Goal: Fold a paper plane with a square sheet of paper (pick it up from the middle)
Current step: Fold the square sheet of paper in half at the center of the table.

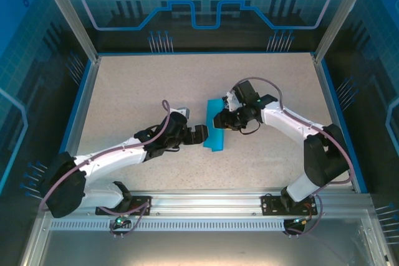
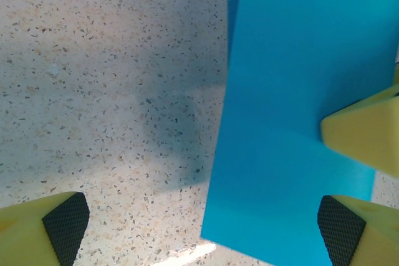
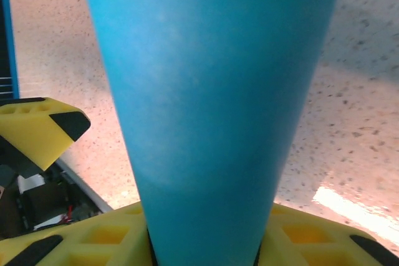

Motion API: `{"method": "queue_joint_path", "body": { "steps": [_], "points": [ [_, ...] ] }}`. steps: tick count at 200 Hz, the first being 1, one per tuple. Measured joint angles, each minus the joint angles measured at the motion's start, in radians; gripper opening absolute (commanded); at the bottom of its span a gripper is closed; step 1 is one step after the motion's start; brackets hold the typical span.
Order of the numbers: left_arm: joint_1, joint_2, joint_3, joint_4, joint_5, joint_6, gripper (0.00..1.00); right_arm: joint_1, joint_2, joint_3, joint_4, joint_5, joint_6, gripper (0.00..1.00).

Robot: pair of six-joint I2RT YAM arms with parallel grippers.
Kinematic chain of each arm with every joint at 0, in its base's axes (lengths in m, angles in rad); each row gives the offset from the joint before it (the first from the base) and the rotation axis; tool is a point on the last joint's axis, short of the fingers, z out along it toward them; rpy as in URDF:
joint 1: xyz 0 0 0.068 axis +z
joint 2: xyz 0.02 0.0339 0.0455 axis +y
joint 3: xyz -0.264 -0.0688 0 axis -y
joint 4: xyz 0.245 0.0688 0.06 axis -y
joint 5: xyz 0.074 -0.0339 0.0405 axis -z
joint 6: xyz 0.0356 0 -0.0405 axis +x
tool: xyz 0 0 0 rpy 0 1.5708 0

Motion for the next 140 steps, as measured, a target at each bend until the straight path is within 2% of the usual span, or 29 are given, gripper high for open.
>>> {"method": "queue_joint_path", "body": {
  "steps": [40, 89, 140],
  "points": [
    [0.0, 0.001, 0.0, 0.004, 0.03, 0.0, 0.99, -0.051, 0.037, -0.101, 0.045, -0.03, 0.012, 0.43],
    [0.0, 0.024, 0.0, 0.02, 0.091, 0.001, 0.99, -0.145, 0.042, -0.143, 0.01, 0.018, -0.049, 0.6],
    [-0.001, 0.047, 0.0, 0.027, 0.119, 0.001, 0.99, -0.199, 0.034, -0.147, -0.066, 0.079, -0.121, 0.7]
  ]
}}
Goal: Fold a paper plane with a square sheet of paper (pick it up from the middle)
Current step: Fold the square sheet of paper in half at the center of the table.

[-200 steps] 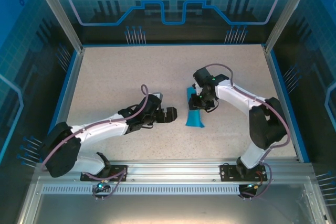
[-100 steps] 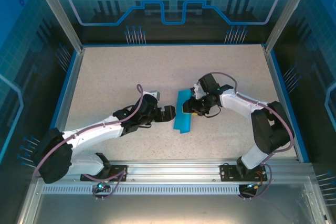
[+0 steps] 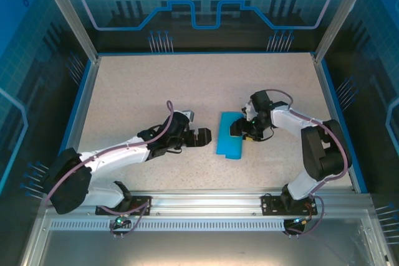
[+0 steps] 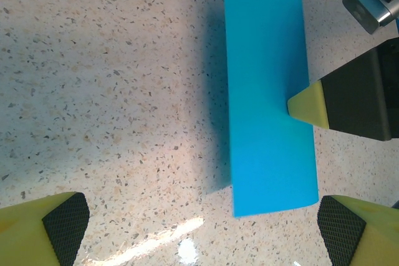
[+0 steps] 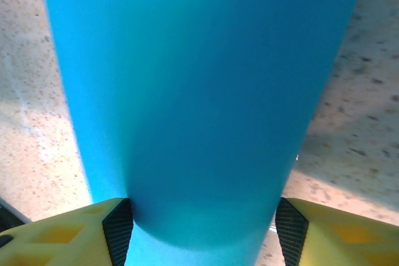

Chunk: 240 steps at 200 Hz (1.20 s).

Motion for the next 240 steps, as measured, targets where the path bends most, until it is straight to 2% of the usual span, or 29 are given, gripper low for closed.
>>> {"method": "queue_joint_path", "body": {
  "steps": [12, 120, 240],
  "points": [
    [0.0, 0.003, 0.0, 0.0, 0.006, 0.0, 0.99, -0.012, -0.006, 0.0, -0.015, 0.019, -0.013, 0.74],
    [-0.009, 0.066, 0.023, 0.023, 0.058, 0.003, 0.97, -0.051, -0.033, -0.012, -0.078, 0.129, -0.069, 0.69],
    [-0.033, 0.13, 0.073, 0.039, 0.074, 0.003, 0.97, -0.038, 0.045, 0.011, -0.099, 0.188, -0.073, 0.72]
  ]
}}
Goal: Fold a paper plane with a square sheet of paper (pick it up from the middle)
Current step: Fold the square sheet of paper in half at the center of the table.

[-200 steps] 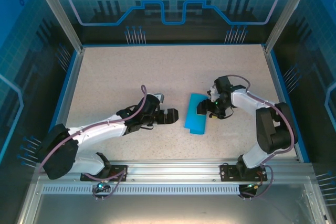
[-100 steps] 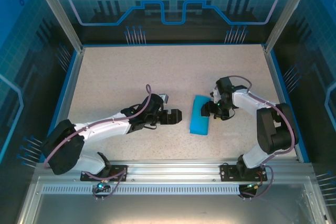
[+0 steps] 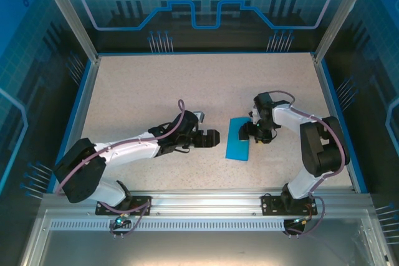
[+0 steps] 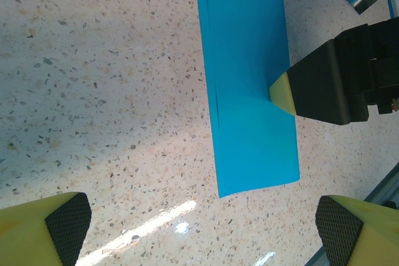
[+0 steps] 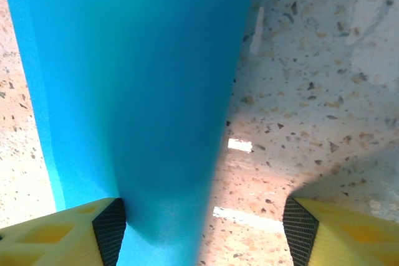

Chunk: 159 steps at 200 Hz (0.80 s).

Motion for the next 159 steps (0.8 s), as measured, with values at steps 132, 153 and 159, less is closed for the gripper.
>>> {"method": "queue_joint_path", "body": {
  "steps": [132, 153, 159],
  "points": [
    [-0.002, 0.011, 0.002, 0.0, 0.0, 0.0, 0.97, 0.028, 0.019, 0.024, -0.007, 0.012, -0.008, 0.74],
    [-0.003, 0.011, 0.002, 0.0, 0.0, 0.0, 0.97, 0.033, 0.024, 0.031, -0.017, 0.021, -0.019, 0.75],
    [-0.003, 0.011, 0.002, 0.0, 0.0, 0.0, 0.97, 0.034, 0.029, 0.036, -0.021, 0.023, -0.019, 0.75]
  ]
}}
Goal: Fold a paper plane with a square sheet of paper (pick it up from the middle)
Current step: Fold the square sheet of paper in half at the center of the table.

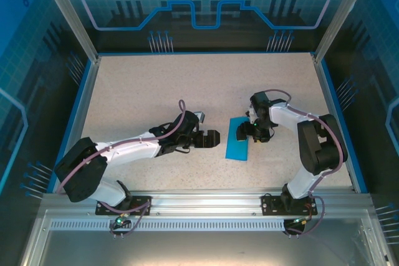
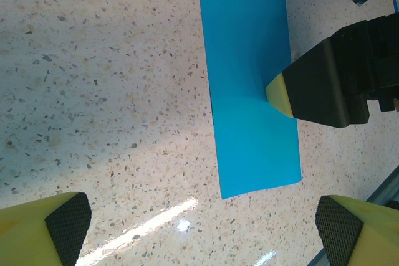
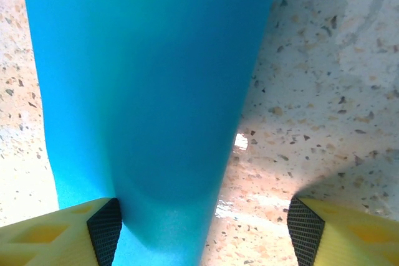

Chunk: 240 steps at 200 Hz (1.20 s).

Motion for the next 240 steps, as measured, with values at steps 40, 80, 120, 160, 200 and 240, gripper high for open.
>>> {"method": "queue_joint_path", "body": {
  "steps": [40, 80, 120, 160, 200, 240],
  "points": [
    [-0.001, 0.0, 0.0, 0.0, 0.0, 0.0, 0.97, 0.001, 0.015, 0.014, -0.015, 0.003, 0.001, 0.75],
    [-0.001, 0.0, 0.0, 0.0, 0.0, 0.0, 0.97, 0.002, 0.021, 0.019, -0.021, 0.013, 0.006, 0.75],
    [-0.003, 0.0, 0.006, 0.0, 0.0, 0.0, 0.96, 0.007, 0.026, 0.027, -0.029, 0.021, 0.008, 0.75],
    [-0.005, 0.002, 0.026, 0.002, 0.0, 0.0, 0.94, 0.007, 0.039, 0.039, -0.043, 0.026, 0.009, 0.74],
    [-0.008, 0.002, 0.026, 0.002, -0.001, -0.001, 0.94, 0.008, 0.046, 0.048, -0.052, 0.032, 0.017, 0.73],
    [-0.008, 0.002, 0.026, 0.003, -0.001, -0.003, 0.91, 0.008, 0.047, 0.049, -0.052, 0.035, 0.024, 0.73]
  ]
}}
